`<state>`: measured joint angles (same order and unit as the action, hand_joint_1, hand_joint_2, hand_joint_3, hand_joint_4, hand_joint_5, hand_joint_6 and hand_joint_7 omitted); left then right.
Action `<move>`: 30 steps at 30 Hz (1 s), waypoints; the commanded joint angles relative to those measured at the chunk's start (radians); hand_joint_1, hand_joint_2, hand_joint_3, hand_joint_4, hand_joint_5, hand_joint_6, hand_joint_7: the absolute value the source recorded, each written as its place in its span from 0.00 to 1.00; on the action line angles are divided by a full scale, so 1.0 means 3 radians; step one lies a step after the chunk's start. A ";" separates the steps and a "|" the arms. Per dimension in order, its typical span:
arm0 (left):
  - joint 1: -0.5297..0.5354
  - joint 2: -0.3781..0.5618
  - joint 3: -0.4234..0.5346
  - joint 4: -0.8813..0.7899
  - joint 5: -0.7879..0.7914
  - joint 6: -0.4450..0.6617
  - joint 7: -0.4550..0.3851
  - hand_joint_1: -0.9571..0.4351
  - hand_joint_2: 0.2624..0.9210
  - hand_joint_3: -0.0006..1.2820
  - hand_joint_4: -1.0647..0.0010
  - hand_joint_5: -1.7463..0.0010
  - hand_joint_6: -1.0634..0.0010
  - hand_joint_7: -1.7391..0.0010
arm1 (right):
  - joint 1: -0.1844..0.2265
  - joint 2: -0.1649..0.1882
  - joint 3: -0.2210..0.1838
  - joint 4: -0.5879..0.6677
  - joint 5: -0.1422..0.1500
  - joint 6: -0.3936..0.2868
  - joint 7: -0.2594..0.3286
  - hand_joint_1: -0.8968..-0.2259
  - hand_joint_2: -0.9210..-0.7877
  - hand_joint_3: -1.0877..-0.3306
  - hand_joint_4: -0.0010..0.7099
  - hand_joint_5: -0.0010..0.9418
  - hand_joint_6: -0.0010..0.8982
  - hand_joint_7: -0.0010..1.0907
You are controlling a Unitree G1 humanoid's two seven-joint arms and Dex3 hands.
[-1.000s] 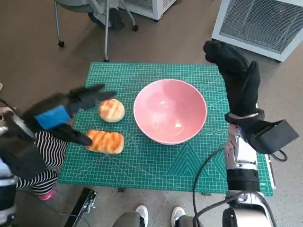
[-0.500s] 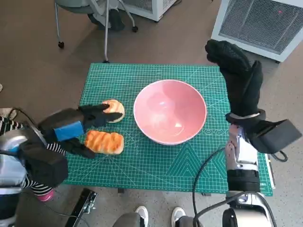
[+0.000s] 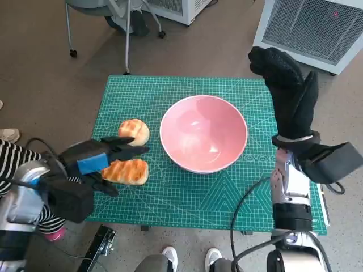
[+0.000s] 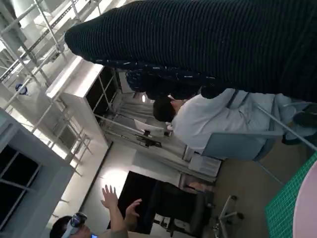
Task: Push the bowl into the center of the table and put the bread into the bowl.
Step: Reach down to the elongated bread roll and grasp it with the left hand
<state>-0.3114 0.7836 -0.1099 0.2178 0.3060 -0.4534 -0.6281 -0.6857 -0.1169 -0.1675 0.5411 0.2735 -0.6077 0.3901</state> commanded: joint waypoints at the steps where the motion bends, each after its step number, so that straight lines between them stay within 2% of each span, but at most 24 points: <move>1: -0.0107 -0.0047 -0.0103 0.0185 0.0138 -0.0062 0.0108 0.31 0.78 0.00 0.79 1.00 0.69 0.99 | 0.0096 -0.0004 -0.0010 -0.0008 0.0012 0.0058 -0.0005 0.24 0.00 0.56 0.25 0.02 0.12 0.40; 8: -0.0225 -0.0115 -0.0246 0.0481 0.0271 -0.0104 0.0208 0.32 0.78 0.00 0.76 0.99 0.68 0.99 | 0.0111 0.0002 -0.0016 -0.0042 0.0017 0.0078 -0.0005 0.25 0.00 0.56 0.25 0.02 0.12 0.40; 14: -0.0333 -0.0197 -0.0342 0.0761 0.0282 -0.0137 0.0238 0.40 0.76 0.00 0.69 0.98 0.63 0.98 | 0.0116 0.0003 -0.0022 -0.0046 0.0020 0.0083 0.0000 0.25 0.00 0.56 0.25 0.02 0.12 0.40; 22: -0.0378 -0.0284 -0.0411 0.0925 0.0367 -0.0031 0.0341 0.54 0.78 0.01 0.55 0.97 0.50 0.95 | 0.0131 0.0008 -0.0022 -0.0060 0.0023 0.0086 0.0006 0.25 0.00 0.56 0.25 0.01 0.12 0.40; 25: -0.0358 -0.0269 -0.0438 0.0898 0.0480 -0.0028 0.0467 0.57 0.81 0.01 0.49 0.96 0.44 0.93 | 0.0139 0.0007 -0.0020 -0.0068 0.0024 0.0087 0.0012 0.25 0.00 0.56 0.25 0.01 0.12 0.40; 27: -0.0352 -0.0263 -0.0451 0.0886 0.0533 -0.0027 0.0528 0.61 0.84 0.02 0.42 0.95 0.37 0.91 | 0.0141 0.0006 -0.0019 -0.0072 0.0025 0.0089 0.0012 0.25 0.00 0.56 0.25 0.01 0.12 0.40; 30: -0.0346 -0.0261 -0.0453 0.0886 0.0549 -0.0042 0.0580 0.64 0.87 0.02 0.34 0.94 0.34 0.87 | 0.0142 0.0004 -0.0021 -0.0075 0.0025 0.0094 0.0011 0.25 0.00 0.56 0.25 0.01 0.12 0.40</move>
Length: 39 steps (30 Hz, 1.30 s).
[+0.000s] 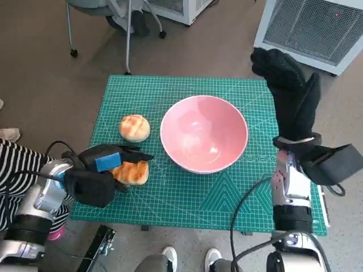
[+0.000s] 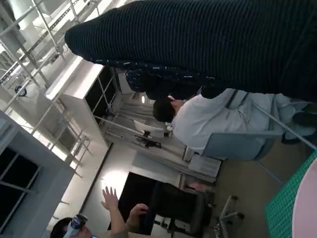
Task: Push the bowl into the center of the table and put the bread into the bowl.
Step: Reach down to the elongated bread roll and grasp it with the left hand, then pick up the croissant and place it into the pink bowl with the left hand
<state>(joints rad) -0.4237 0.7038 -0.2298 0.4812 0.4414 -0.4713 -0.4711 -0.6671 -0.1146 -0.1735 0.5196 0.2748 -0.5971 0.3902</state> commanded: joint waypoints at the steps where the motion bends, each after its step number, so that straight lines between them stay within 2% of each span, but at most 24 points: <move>1: 0.0030 0.0008 -0.0054 0.0012 0.0098 0.0003 0.0074 0.66 0.89 0.01 0.30 0.91 0.35 0.80 | 0.0079 -0.0004 -0.0001 -0.0002 0.0021 0.0060 0.0011 0.25 0.00 0.56 0.25 0.01 0.12 0.40; 2: 0.0035 0.0013 -0.0054 0.0010 0.0100 -0.0017 0.0096 0.67 0.93 0.04 0.33 0.69 0.41 0.62 | 0.0080 -0.0006 -0.0002 -0.0001 0.0022 0.0060 0.0012 0.25 0.00 0.56 0.26 0.01 0.12 0.40; 3: 0.0041 0.0018 -0.0051 0.0001 0.0098 -0.0029 0.0110 0.67 0.95 0.06 0.34 0.61 0.43 0.55 | 0.0080 -0.0007 -0.0003 0.0000 0.0023 0.0062 0.0012 0.25 0.00 0.57 0.26 0.01 0.12 0.40; 4: 0.0045 0.0020 -0.0050 -0.0006 0.0097 -0.0034 0.0118 0.68 0.97 0.07 0.34 0.46 0.46 0.44 | 0.0080 -0.0007 -0.0004 -0.0001 0.0024 0.0063 0.0012 0.25 0.00 0.57 0.26 0.01 0.12 0.39; 6: 0.0053 0.0026 -0.0043 -0.0025 0.0076 -0.0037 0.0111 0.68 0.99 0.07 0.34 0.38 0.46 0.39 | 0.0081 -0.0007 -0.0006 -0.0002 0.0026 0.0067 0.0013 0.25 0.00 0.57 0.26 0.01 0.11 0.39; 9: 0.0057 0.0039 -0.0033 -0.0050 0.0030 -0.0037 0.0072 0.69 0.99 0.06 0.32 0.32 0.46 0.37 | 0.0072 -0.0006 -0.0010 0.0010 0.0032 0.0073 0.0016 0.25 0.00 0.57 0.26 0.01 0.11 0.39; 24: 0.0087 0.0128 0.0120 -0.0363 -0.0247 -0.0051 -0.0103 0.69 0.99 0.06 0.31 0.33 0.46 0.32 | 0.0068 0.0002 -0.0005 0.0007 0.0036 0.0093 0.0022 0.25 0.00 0.58 0.26 0.01 0.11 0.39; 39: -0.0139 0.0059 0.0489 -0.1202 -0.0720 0.0367 -0.0256 0.69 0.99 0.06 0.33 0.32 0.44 0.34 | 0.0077 -0.0028 -0.0025 0.0015 0.0040 0.0091 0.0049 0.25 0.00 0.58 0.26 0.01 0.11 0.39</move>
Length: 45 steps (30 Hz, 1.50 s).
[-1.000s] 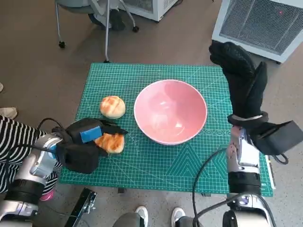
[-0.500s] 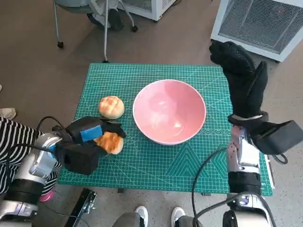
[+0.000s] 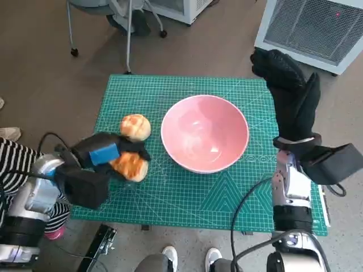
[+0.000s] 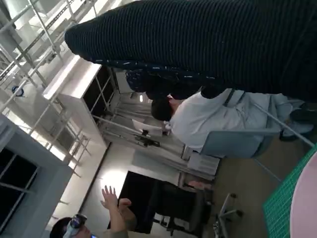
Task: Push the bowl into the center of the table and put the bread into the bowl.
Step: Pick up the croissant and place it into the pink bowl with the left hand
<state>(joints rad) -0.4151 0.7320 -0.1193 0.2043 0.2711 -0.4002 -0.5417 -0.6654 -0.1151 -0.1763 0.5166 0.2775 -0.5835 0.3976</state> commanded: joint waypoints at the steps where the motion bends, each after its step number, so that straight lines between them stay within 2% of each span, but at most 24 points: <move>1: -0.0199 -0.0049 0.0139 -0.0318 -0.0178 0.0148 -0.0015 0.69 0.99 0.06 0.33 0.32 0.43 0.34 | 0.0070 -0.0027 -0.0016 0.0027 0.0027 0.0043 0.0025 0.26 0.00 0.57 0.26 0.01 0.11 0.39; 4: -0.0333 -0.0120 0.0184 -0.0407 -0.0259 0.0175 0.0023 0.69 1.00 0.08 0.37 0.30 0.45 0.32 | 0.0065 -0.0031 -0.0018 0.0038 0.0020 0.0038 0.0026 0.26 0.00 0.57 0.26 0.00 0.11 0.39; 9: -0.0593 -0.0321 0.0225 -0.0440 -0.0394 0.0198 0.0097 0.69 0.99 0.05 0.33 0.33 0.41 0.34 | 0.0064 -0.0032 -0.0017 0.0052 0.0018 0.0030 0.0036 0.26 0.00 0.57 0.26 0.00 0.11 0.39; 12: -0.0759 -0.0479 0.0212 -0.0430 -0.0444 0.0247 0.0153 0.69 0.99 0.08 0.37 0.31 0.45 0.32 | 0.0073 -0.0036 -0.0014 0.0045 0.0010 0.0021 0.0035 0.26 0.00 0.57 0.26 0.00 0.11 0.39; 17: -0.1038 -0.0772 0.0123 -0.0354 -0.0407 0.0362 0.0284 0.69 0.94 0.10 0.34 0.32 0.42 0.33 | 0.0086 -0.0050 -0.0017 0.0039 0.0012 0.0017 0.0044 0.26 0.00 0.57 0.26 0.00 0.12 0.39; 22: -0.1229 -0.0938 0.0018 -0.0212 -0.0311 0.0395 0.0325 0.69 0.93 0.09 0.28 0.37 0.40 0.34 | 0.0102 -0.0067 -0.0025 0.0019 0.0021 0.0029 0.0050 0.26 0.00 0.58 0.26 0.00 0.11 0.38; 29: -0.1539 -0.1071 -0.0217 0.0316 -0.0102 0.0234 0.0304 0.69 0.95 0.06 0.26 0.39 0.39 0.34 | 0.0142 -0.0090 -0.0036 -0.0033 0.0026 0.0049 0.0038 0.26 0.00 0.57 0.26 0.00 0.11 0.38; 35: -0.1807 -0.1228 -0.0374 0.0926 -0.0051 0.0010 0.0273 0.69 0.97 0.04 0.28 0.33 0.36 0.41 | 0.0177 -0.0108 -0.0049 -0.0079 0.0035 0.0075 0.0031 0.26 0.00 0.57 0.26 0.00 0.11 0.38; 45: -0.2110 -0.1475 -0.0615 0.1669 0.0140 -0.0085 0.0284 0.69 1.00 0.05 0.31 0.35 0.44 0.31 | 0.0203 -0.0109 -0.0066 -0.0124 0.0023 0.0098 -0.0007 0.25 0.00 0.57 0.26 0.00 0.11 0.38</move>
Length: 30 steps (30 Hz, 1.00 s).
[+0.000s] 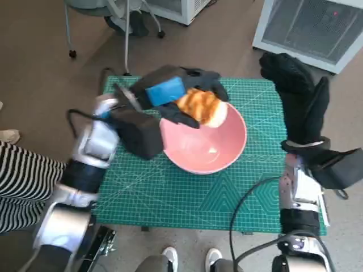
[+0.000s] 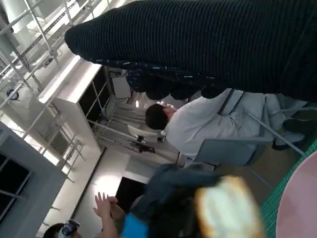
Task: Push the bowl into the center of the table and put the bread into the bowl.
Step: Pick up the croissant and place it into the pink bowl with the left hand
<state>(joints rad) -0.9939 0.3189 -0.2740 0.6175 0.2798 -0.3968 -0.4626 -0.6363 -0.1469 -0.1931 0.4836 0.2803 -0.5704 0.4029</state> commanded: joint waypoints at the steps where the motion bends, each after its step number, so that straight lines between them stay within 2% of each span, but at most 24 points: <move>1: -0.0200 -0.0113 -0.0116 0.0354 0.0132 -0.0118 0.0033 0.69 1.00 0.05 0.32 0.35 0.45 0.31 | 0.0109 -0.0002 -0.0009 -0.0020 0.0011 0.0055 -0.0029 0.25 0.00 0.57 0.26 0.00 0.11 0.38; 10: -0.0345 -0.0263 -0.0307 0.0957 0.0413 -0.0276 0.0224 0.69 1.00 0.07 0.34 0.34 0.48 0.29 | 0.0124 0.0005 -0.0012 -0.0034 0.0005 0.0054 -0.0056 0.24 0.00 0.57 0.26 0.00 0.11 0.38; 22: -0.0456 -0.0385 -0.0493 0.1454 0.0704 -0.0288 0.0431 0.69 1.00 0.08 0.36 0.32 0.47 0.29 | 0.0125 0.0013 -0.0006 -0.0028 -0.0012 0.0036 -0.0083 0.24 0.00 0.57 0.26 0.00 0.10 0.38; 25: -0.0461 -0.0390 -0.0516 0.1499 0.0723 -0.0280 0.0429 0.69 1.00 0.11 0.41 0.30 0.52 0.26 | 0.0125 0.0014 -0.0003 -0.0030 -0.0017 0.0032 -0.0089 0.24 0.00 0.57 0.27 0.00 0.10 0.38; 27: -0.0455 -0.0380 -0.0527 0.1496 0.0729 -0.0270 0.0410 0.60 1.00 0.16 0.47 0.42 0.55 0.22 | 0.0125 0.0011 -0.0002 -0.0030 -0.0018 0.0032 -0.0089 0.24 0.00 0.57 0.27 0.00 0.10 0.38; 28: -0.0451 -0.0374 -0.0528 0.1488 0.0728 -0.0267 0.0398 0.56 0.98 0.16 0.51 0.56 0.62 0.27 | 0.0124 0.0009 -0.0003 -0.0030 -0.0018 0.0032 -0.0089 0.24 0.00 0.58 0.27 0.00 0.10 0.38; 29: -0.0444 -0.0361 -0.0525 0.1466 0.0723 -0.0264 0.0373 0.55 0.98 0.13 0.53 0.69 0.65 0.44 | 0.0123 0.0006 -0.0004 -0.0032 -0.0017 0.0034 -0.0088 0.24 0.00 0.57 0.27 0.00 0.10 0.38; 30: -0.0439 -0.0353 -0.0522 0.1451 0.0719 -0.0262 0.0356 0.53 0.98 0.11 0.55 0.75 0.66 0.52 | 0.0122 0.0004 -0.0005 -0.0033 -0.0016 0.0035 -0.0088 0.24 0.00 0.57 0.27 0.00 0.10 0.38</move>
<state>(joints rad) -1.1019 0.2094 -0.4273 1.0569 0.4916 -0.4738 -0.3448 -0.6211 -0.1463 -0.1936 0.4716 0.2781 -0.5672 0.3860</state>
